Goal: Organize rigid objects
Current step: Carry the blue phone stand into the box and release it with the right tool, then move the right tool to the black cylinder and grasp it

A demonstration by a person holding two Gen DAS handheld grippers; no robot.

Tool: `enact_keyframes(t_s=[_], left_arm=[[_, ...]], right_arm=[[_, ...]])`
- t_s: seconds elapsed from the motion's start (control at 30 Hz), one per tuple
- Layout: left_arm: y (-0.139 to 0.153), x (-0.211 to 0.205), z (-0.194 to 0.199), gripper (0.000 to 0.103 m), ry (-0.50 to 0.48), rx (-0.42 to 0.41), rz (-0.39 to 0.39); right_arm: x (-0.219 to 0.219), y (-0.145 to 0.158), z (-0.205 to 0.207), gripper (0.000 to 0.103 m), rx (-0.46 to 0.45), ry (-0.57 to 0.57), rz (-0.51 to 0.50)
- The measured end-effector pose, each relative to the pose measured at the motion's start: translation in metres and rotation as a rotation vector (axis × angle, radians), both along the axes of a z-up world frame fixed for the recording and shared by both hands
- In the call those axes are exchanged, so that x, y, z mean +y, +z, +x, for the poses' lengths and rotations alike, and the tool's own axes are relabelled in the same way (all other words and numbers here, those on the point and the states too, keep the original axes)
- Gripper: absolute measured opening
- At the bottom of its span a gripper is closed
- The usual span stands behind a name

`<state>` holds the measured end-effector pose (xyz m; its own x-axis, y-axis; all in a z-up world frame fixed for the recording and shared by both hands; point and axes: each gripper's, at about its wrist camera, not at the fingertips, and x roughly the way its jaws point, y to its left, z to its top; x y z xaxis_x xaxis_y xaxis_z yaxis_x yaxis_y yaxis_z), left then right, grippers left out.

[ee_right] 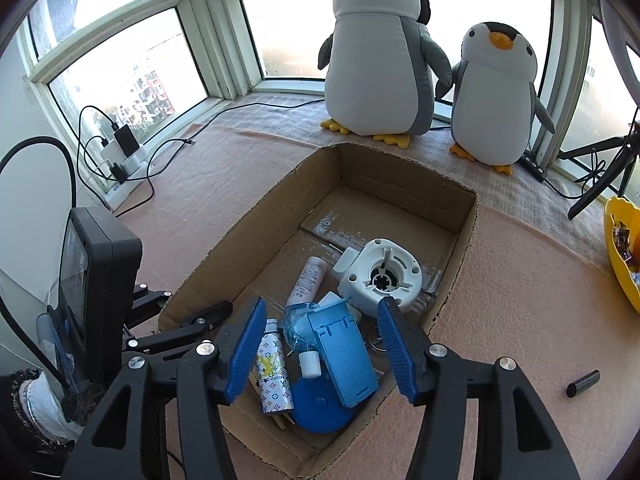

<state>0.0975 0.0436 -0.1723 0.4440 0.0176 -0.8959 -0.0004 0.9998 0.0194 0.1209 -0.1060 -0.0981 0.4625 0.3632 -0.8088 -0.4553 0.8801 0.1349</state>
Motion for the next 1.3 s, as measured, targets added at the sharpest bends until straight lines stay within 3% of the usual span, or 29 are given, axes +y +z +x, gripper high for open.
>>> enact_keyframes(t_s=[0.43, 0.73, 1.03, 1.3], left_arm=[[0.001, 0.001, 0.000, 0.023, -0.001, -0.003, 0.008], [0.001, 0.000, 0.000, 0.023, 0.000, -0.004, 0.006], [0.001, 0.000, 0.000, 0.023, 0.002, -0.006, -0.001], [0.000, 0.001, -0.001, 0.023, 0.005, -0.007, -0.008]], right_arm=[[-0.042, 0.002, 0.000, 0.054, 0.014, -0.140, 0.026], [-0.101, 0.001, 0.008, 0.054, 0.028, -0.372, 0.022], [-0.173, -0.012, 0.023, 0.054, 0.112, -0.610, 0.047], [-0.216, -0.035, 0.031, 0.054, 0.186, -0.741, 0.062]])
